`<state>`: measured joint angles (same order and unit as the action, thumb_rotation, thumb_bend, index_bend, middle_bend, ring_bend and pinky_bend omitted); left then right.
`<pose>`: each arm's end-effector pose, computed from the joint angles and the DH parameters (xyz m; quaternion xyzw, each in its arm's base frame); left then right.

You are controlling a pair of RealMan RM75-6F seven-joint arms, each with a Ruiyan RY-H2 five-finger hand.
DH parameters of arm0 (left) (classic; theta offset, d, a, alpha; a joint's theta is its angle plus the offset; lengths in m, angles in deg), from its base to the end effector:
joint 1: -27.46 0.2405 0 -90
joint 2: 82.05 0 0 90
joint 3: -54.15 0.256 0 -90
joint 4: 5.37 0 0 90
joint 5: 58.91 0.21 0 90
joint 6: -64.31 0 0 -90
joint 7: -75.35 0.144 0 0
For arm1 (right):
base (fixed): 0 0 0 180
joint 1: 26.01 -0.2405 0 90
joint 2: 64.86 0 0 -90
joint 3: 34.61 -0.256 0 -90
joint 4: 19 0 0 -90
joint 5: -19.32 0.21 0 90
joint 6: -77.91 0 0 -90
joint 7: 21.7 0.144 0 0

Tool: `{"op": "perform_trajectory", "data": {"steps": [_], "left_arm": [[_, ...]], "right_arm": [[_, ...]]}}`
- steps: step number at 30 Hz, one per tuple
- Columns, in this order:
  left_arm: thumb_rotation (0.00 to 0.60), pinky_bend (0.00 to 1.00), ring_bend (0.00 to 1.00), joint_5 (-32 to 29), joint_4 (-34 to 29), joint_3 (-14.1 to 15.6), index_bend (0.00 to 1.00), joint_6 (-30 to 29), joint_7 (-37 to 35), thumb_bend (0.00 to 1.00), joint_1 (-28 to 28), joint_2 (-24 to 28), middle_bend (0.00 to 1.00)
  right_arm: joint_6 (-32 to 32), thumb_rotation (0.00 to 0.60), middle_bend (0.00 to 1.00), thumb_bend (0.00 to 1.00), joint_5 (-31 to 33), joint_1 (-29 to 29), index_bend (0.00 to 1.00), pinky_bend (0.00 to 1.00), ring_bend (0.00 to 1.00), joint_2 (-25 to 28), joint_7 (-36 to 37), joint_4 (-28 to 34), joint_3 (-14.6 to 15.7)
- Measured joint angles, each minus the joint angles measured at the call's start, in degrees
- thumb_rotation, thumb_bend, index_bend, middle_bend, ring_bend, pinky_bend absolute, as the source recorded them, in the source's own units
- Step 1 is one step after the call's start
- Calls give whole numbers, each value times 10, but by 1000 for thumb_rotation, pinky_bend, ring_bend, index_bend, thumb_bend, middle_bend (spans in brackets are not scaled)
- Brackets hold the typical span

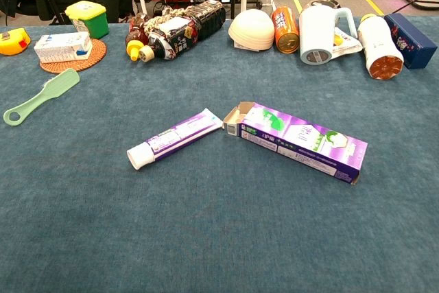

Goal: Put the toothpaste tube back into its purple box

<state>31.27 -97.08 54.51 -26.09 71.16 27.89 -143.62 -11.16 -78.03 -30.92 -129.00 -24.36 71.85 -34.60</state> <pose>-0.3202 0.1403 0.1747 -0.5873 -0.3942 -0.3912 0.5887 -0.2901 -0.1682 0.1519 0.6590 -0.3165 0.4090 0.5461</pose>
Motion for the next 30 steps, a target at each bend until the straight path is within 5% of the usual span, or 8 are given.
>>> {"op": "perform_trajectory", "data": {"steps": [16, 24, 30], "left_arm": [[600, 73, 0, 18, -15, -10, 0, 41, 7, 50, -44, 0, 0], [600, 73, 0, 13, -93, -41, 0, 143, 50, 49, -128, 0, 0], [600, 73, 0, -33, -114, -71, 0, 215, 149, 49, -193, -62, 0]], "right_arm": [[6, 600, 0, 73, 6, -2, 82, 0, 0, 0, 1, 1, -2], [13, 600, 0, 73, 12, -5, 82, 0, 0, 0, 3, 1, -4], [20, 600, 0, 74, 22, -8, 82, 0, 0, 1, 10, -1, -7]]}}
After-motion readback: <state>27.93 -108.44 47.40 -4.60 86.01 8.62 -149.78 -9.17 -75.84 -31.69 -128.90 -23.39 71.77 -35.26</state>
